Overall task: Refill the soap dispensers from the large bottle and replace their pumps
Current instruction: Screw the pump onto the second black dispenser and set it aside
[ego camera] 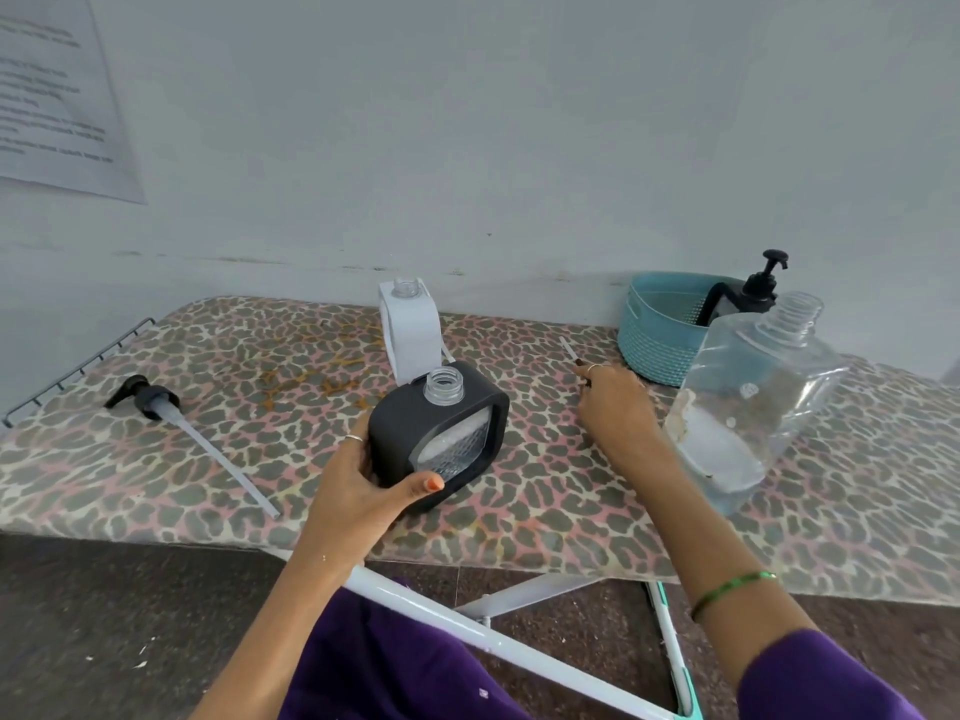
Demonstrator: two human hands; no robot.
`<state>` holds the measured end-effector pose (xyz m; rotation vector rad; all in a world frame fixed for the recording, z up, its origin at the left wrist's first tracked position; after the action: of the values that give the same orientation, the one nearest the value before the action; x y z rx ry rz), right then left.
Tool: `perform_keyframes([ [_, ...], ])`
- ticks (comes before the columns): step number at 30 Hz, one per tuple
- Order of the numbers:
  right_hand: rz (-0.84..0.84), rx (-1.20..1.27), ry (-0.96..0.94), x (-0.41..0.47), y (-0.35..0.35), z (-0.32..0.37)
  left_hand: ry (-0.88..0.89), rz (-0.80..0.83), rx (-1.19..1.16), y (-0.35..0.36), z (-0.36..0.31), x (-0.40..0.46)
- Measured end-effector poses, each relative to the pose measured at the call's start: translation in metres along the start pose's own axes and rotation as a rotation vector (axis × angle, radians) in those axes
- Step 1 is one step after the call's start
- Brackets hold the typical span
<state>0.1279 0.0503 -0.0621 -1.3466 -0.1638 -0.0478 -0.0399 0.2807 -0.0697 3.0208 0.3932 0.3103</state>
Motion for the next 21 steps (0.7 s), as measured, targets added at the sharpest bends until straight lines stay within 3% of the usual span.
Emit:
perform_keyframes([
  [5,-0.117,0.019,-0.021,-0.006,-0.007,0.002,0.029,0.019,0.026,0.002,-0.005,0.000],
  [9,-0.200,0.300,-0.190,-0.045,-0.047,0.024,0.016,0.020,0.008,0.001,-0.001,0.000],
  [13,-0.319,0.680,-0.225,-0.078,-0.098,0.025,0.018,0.029,0.006,0.001,0.000,0.001],
  [16,-0.300,1.034,-0.279,-0.094,-0.127,0.027,0.013,0.027,0.013,0.001,0.001,0.002],
  [21,-0.231,1.137,-0.376,-0.106,-0.146,0.039,0.010,0.040,0.011,0.000,0.002,0.003],
])
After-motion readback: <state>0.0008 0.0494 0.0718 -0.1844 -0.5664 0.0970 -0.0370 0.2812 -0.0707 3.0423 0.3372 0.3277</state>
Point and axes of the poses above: each hand's wrist, its own x-axis towards the middle knuckle, its own y-axis out of the palm, z = x × y, the point moved 5 cm from there along x, towards the middle knuckle, and after that the axes turned 9 degrees about -x, right-handed, at the moved point
